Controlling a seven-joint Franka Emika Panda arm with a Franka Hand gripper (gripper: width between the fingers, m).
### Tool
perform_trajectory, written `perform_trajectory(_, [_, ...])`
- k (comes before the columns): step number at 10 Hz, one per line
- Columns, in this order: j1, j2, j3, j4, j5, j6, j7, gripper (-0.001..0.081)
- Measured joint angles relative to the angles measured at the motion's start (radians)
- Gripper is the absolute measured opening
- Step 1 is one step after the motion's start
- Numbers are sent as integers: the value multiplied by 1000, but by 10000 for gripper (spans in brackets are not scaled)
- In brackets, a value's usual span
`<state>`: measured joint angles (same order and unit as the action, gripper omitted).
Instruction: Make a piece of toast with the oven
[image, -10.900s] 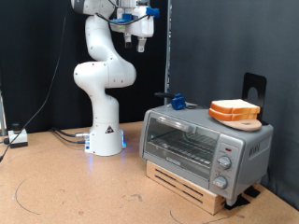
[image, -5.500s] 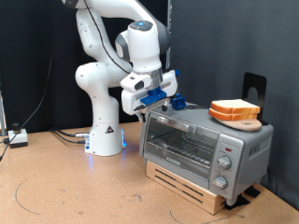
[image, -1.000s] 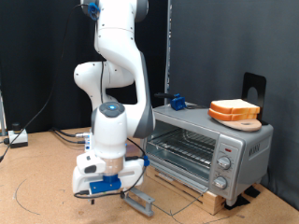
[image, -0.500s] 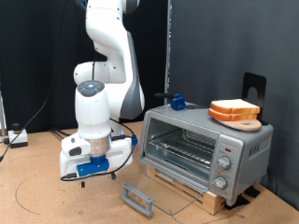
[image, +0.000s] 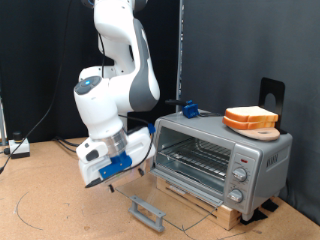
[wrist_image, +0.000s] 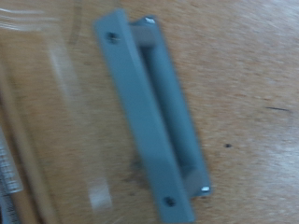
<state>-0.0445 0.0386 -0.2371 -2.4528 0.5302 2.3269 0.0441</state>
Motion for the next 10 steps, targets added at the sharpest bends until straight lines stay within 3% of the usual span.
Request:
perform_trajectory(5, [1, -165, 1, 3, -2, -139, 8, 807])
perform_trajectory(8, [1, -262, 3, -5, -61, -206, 59, 807])
perform_trajectory(9, [1, -258, 3, -5, -59, -206, 59, 807])
perform_trajectory(10, [11, -259, 3, -4, 1, -204, 2, 807])
